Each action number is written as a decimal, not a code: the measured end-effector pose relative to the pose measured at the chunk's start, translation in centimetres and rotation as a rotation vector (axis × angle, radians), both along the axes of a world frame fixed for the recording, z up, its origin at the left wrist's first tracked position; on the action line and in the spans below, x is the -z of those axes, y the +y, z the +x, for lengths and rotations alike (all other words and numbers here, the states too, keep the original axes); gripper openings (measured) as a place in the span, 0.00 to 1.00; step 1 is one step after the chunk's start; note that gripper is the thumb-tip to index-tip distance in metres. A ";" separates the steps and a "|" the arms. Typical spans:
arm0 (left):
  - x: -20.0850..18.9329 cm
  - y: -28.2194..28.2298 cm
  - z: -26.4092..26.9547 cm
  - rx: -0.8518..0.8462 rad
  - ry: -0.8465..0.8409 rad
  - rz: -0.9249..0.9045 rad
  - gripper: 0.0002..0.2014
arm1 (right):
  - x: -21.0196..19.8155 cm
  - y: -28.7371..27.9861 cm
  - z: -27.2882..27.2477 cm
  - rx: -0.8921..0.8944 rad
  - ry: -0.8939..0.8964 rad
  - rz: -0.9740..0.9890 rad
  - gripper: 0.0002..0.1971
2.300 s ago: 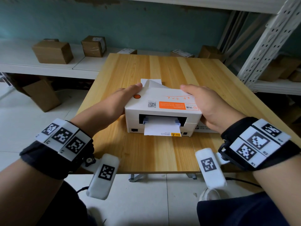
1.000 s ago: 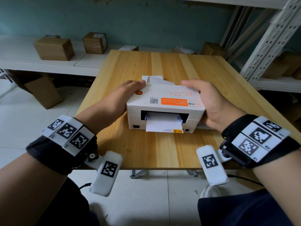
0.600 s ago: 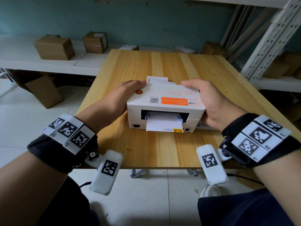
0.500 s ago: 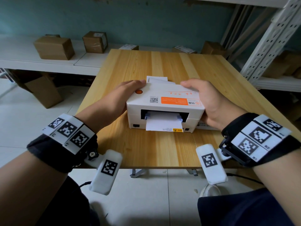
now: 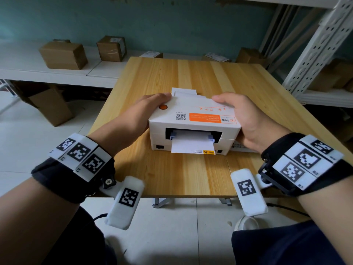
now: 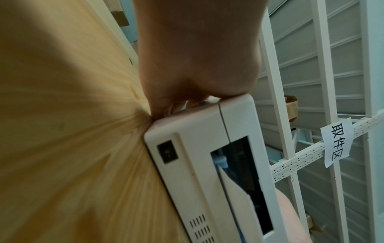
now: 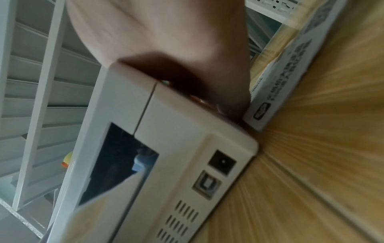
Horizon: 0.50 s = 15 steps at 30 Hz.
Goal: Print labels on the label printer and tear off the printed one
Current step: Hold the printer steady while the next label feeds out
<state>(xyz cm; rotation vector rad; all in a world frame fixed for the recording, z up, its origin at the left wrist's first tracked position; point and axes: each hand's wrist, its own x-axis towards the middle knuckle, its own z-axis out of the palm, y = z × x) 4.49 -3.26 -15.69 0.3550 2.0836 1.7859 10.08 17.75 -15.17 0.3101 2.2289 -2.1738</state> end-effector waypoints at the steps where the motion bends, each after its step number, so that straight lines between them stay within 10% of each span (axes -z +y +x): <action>1: 0.1 0.0 -0.1 0.006 0.015 -0.003 0.19 | 0.0 0.0 0.0 0.003 0.002 -0.002 0.14; 9: 0.3 -0.1 -0.2 -0.015 0.057 -0.035 0.18 | 0.2 0.0 -0.1 -0.004 0.024 -0.019 0.25; 15: 0.1 0.0 0.0 0.012 0.091 -0.033 0.22 | 0.3 0.0 -0.2 0.022 0.025 -0.023 0.15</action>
